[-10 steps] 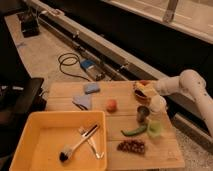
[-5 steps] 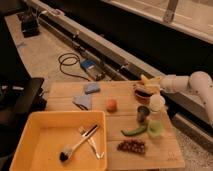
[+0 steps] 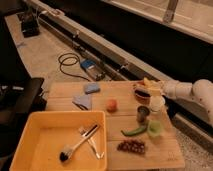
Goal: Place banana in paper cup
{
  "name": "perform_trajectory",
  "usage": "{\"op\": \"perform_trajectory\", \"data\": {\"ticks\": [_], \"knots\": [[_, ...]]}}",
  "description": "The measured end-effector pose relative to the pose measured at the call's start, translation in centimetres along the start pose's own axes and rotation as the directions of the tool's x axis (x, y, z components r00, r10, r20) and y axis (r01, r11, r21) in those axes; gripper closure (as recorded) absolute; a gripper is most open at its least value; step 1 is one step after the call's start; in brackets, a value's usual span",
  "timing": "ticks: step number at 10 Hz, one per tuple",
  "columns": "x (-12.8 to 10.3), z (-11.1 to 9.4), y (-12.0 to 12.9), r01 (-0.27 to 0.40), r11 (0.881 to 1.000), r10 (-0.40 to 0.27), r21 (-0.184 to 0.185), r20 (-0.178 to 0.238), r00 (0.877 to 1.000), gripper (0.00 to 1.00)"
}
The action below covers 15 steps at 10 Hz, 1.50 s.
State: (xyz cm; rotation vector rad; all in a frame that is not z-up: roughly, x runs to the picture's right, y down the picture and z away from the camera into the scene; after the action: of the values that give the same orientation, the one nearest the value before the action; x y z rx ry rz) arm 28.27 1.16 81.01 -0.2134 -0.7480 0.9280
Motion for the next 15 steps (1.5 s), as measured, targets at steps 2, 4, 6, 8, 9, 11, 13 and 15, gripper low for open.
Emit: {"op": "perform_trajectory", "data": {"ticks": [2,4,6,8,9,11,13,15], "knots": [[1.8,-0.3,0.3,-0.044,0.999,0.043,0.013,0.037,0.998,1.0],[2.4,-1.2,0.1,-0.062,0.997,0.059,0.037,0.06,0.996,1.0],[2.5,-1.7,0.0,-0.066,0.996,0.062,0.054,0.076,0.995,1.0],[3.1,-1.7,-0.3,-0.083,0.995,0.077,0.063,0.094,0.993,0.96],[3.7,-1.5,-0.5,-0.094,0.993,0.087,0.066,0.104,0.991,0.86],[4.4,-1.2,-0.9,-0.107,0.992,0.099,0.068,0.12,0.988,0.64],[4.6,-0.9,-1.0,-0.106,0.992,0.096,0.072,0.129,0.987,0.45],[4.8,-1.2,-1.2,-0.105,0.991,0.094,0.084,0.133,0.987,0.25]]}}
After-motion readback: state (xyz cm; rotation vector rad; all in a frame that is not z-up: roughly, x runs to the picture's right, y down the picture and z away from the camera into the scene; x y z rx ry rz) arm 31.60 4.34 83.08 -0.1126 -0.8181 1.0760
